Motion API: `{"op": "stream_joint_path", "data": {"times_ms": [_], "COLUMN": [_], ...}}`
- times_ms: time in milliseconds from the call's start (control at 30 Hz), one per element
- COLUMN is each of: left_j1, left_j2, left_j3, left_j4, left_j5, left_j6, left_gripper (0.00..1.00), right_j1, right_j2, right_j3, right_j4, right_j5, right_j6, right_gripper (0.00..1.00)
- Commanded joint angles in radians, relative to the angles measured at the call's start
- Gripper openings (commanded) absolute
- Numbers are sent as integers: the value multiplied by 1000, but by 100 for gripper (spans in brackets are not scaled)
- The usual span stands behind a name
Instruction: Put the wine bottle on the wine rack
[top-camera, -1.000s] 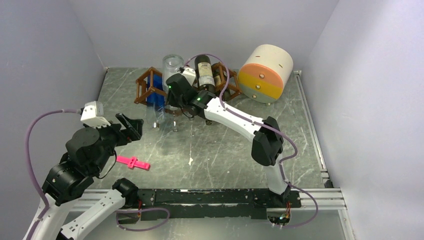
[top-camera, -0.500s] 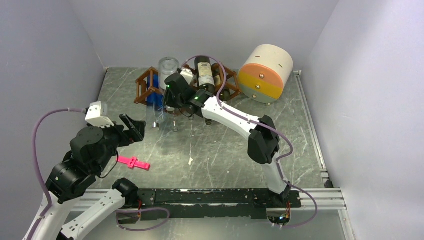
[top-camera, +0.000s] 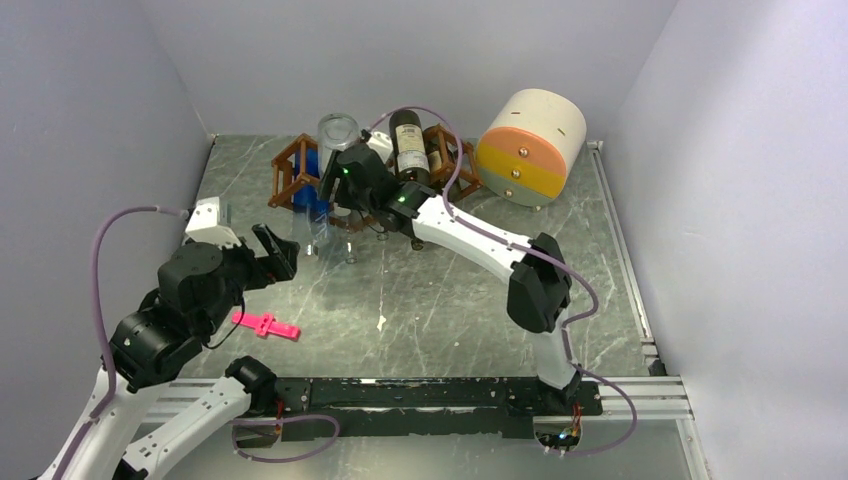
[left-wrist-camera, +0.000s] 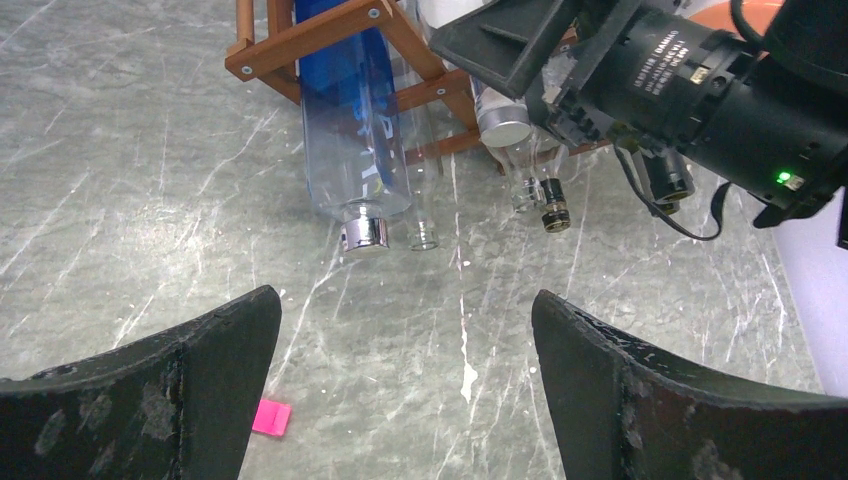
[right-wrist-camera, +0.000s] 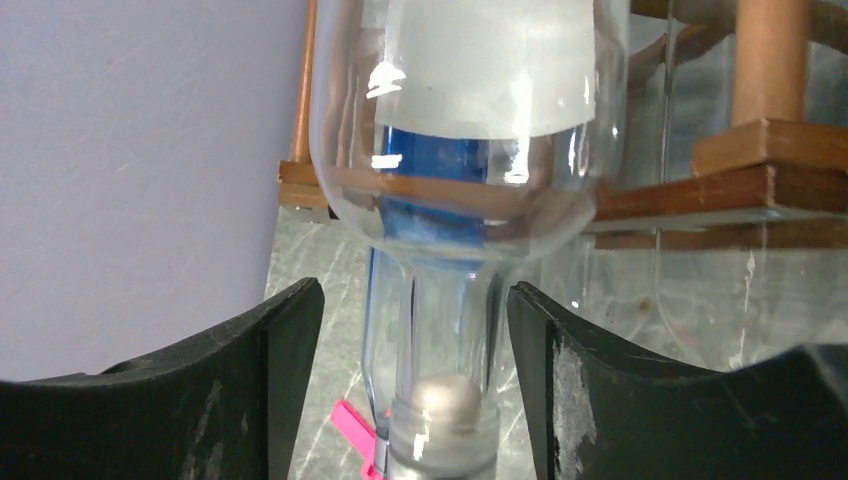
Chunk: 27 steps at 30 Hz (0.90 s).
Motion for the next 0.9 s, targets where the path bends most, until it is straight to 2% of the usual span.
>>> {"op": "stream_joint_path", "data": {"times_ms": [0, 167, 333, 500, 633, 767, 867], "left_j1": [-4, -3, -3, -3, -4, -4, -3], "left_j2": [15, 20, 27, 20, -6, -28, -34], "left_j3": [14, 22, 33, 37, 37, 46, 69], "left_j4": [-4, 5, 7, 12, 32, 44, 49], "left_j5": [10, 10, 10, 21, 36, 17, 6], "left_j6": [21, 30, 38, 67, 117, 144, 167], "left_gripper": [100, 100, 100, 100, 100, 100, 100], "right_j1": [4, 4, 14, 22, 30, 30, 30], "right_j2": [-109, -186, -283, -447, -579, -716, -829], "right_j3": [-73, -157, -243, -376, -445, -518, -591], "right_j4": [74, 99, 119, 110, -79, -279, -363], "right_j5": [41, 59, 84, 98, 160, 274, 362], "right_j6": [-3, -24, -88, -193, -248, -233, -211], "right_gripper": [73, 79, 79, 77, 73, 74, 76]}}
